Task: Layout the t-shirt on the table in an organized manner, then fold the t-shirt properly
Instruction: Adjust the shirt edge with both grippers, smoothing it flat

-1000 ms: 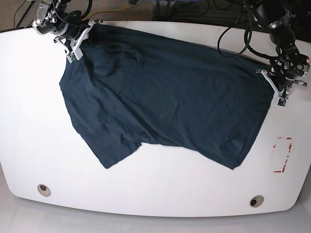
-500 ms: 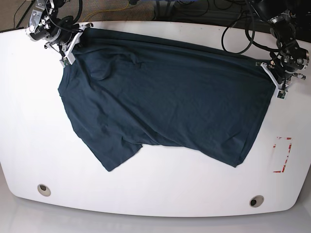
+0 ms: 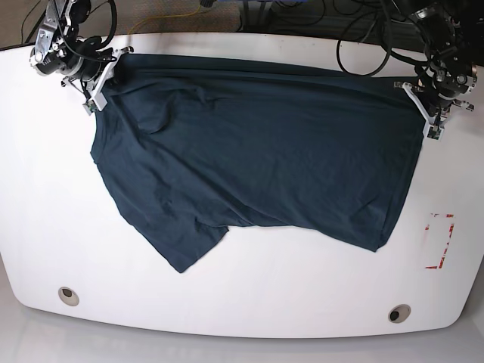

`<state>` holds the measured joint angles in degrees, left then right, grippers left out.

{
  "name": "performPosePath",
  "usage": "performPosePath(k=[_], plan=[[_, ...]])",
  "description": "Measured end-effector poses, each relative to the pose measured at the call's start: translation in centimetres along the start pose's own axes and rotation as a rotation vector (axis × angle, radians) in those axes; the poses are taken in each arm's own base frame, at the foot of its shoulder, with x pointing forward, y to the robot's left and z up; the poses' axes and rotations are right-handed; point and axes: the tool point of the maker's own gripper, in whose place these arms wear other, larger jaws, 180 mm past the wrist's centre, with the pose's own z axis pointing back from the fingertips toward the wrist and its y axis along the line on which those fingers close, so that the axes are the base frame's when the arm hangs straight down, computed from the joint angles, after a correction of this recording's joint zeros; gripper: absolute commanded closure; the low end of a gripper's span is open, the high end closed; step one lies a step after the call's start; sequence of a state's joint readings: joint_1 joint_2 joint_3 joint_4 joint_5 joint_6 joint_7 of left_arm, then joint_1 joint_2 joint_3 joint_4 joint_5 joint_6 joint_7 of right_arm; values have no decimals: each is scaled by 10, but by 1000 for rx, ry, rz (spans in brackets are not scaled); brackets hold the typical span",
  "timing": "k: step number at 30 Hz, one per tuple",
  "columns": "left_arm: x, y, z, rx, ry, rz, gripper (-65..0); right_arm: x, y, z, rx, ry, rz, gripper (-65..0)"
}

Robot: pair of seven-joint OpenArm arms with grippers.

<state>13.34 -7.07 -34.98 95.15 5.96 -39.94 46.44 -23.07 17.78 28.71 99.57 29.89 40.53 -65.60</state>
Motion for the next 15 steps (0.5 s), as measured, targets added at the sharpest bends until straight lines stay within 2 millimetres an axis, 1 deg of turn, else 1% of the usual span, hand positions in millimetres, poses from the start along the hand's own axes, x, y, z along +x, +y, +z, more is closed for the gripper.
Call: performPosePath(k=[5,15], plan=[[-8,-3,8,4,14,-19,0,-3,-7,3,-25,22,14,-41],[-28,-5,22,24,68,-61,0,-9,-6,4,-24,26,9,-41]])
